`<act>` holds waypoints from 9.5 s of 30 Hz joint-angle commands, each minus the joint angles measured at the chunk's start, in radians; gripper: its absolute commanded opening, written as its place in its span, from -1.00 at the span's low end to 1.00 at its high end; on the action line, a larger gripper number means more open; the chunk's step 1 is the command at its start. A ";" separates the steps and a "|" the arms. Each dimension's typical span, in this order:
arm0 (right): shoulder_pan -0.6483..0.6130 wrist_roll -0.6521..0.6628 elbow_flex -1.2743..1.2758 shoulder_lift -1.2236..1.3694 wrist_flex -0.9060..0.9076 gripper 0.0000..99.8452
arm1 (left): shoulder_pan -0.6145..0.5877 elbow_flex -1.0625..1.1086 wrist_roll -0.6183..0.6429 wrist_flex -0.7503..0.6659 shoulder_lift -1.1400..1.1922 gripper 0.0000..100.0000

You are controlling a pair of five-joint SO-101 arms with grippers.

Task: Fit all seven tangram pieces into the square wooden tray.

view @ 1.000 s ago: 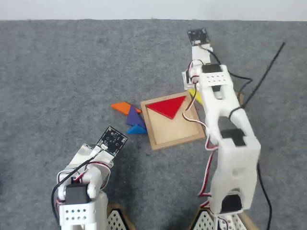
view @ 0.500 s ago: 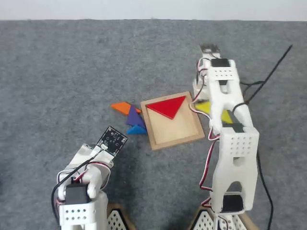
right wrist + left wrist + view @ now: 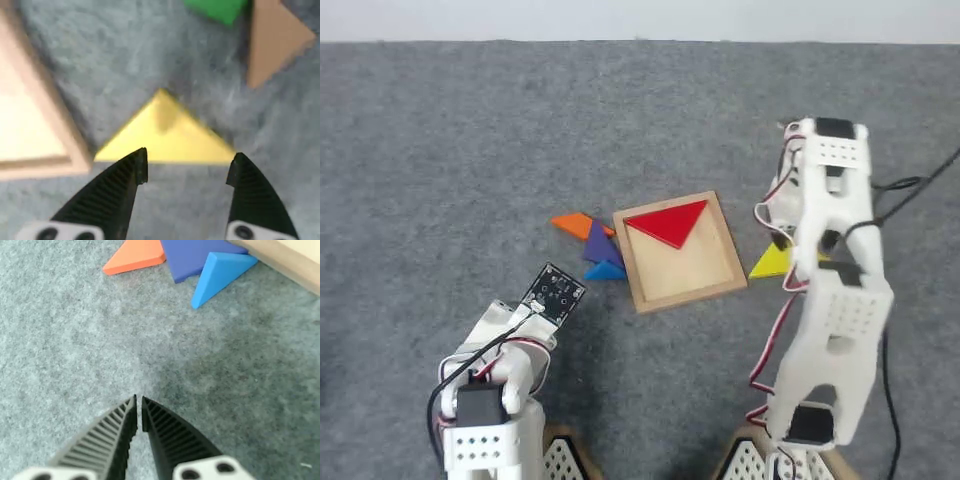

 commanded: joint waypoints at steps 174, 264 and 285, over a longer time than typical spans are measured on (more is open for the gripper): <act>-0.653 -0.388 0.221 -0.105 -0.277 -0.65 | -0.006 -0.008 -0.014 0.012 -0.018 -0.98; -0.087 -0.486 -0.009 0.147 -0.642 -0.50 | -0.006 -0.008 -0.014 0.012 -0.018 -0.98; -0.044 -0.344 -0.040 0.133 -0.328 -0.63 | -0.006 -0.008 -0.014 0.012 -0.018 -0.98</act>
